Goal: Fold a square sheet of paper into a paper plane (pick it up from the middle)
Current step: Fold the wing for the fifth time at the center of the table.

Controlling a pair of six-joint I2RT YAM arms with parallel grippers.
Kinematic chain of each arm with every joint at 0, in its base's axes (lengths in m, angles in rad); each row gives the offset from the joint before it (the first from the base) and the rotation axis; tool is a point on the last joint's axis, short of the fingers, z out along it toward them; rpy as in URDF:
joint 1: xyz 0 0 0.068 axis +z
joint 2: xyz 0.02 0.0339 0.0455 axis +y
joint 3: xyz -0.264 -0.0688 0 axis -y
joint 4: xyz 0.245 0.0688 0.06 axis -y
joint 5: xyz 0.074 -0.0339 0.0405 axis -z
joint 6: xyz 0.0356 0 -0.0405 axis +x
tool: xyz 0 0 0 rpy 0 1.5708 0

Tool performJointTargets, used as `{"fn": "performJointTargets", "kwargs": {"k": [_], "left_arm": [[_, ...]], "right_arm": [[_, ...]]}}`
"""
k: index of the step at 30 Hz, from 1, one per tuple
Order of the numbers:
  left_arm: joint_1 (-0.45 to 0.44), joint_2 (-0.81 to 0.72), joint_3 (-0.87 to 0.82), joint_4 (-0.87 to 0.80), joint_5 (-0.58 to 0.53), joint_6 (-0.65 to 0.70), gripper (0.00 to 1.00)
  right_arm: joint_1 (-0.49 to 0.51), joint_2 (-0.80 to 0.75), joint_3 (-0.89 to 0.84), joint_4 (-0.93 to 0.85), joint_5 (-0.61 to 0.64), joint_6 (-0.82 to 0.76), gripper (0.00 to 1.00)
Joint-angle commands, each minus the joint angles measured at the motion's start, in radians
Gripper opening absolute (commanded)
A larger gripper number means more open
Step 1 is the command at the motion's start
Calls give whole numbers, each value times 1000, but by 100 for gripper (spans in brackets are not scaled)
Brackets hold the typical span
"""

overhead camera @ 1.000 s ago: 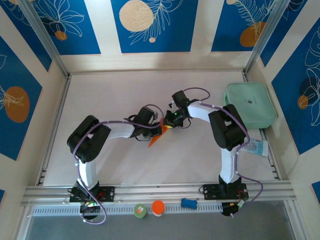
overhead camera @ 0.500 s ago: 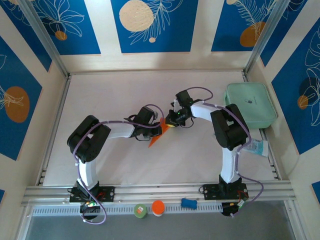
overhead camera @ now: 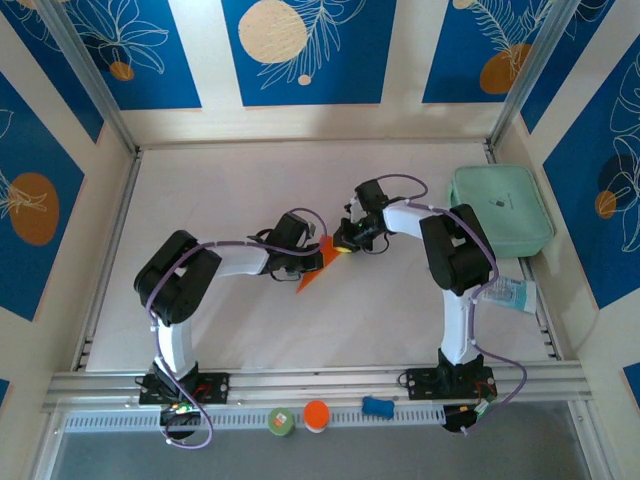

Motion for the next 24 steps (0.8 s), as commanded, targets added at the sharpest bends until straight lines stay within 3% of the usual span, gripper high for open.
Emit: {"fn": "performJointTargets", "kwargs": {"k": [1,6,10,17,24], "left_arm": [[15,25,-39,-111,-31,26,0],[15,31,-39,-104,-22,29,0],[14,34,-32,-104,-13,31,0],[15,37,-26,-101,-11,31,0],[15,38,-24,-105,-10,30,0]], "right_arm": [[-84,53,19,15,57,-4,9],[-123,22,15,44,58,11,6],[-114,-93,-50,94,76,17,4],[-4,-240,-196,166,98,34,4],[86,-173,-192,180,49,84,3]]}}
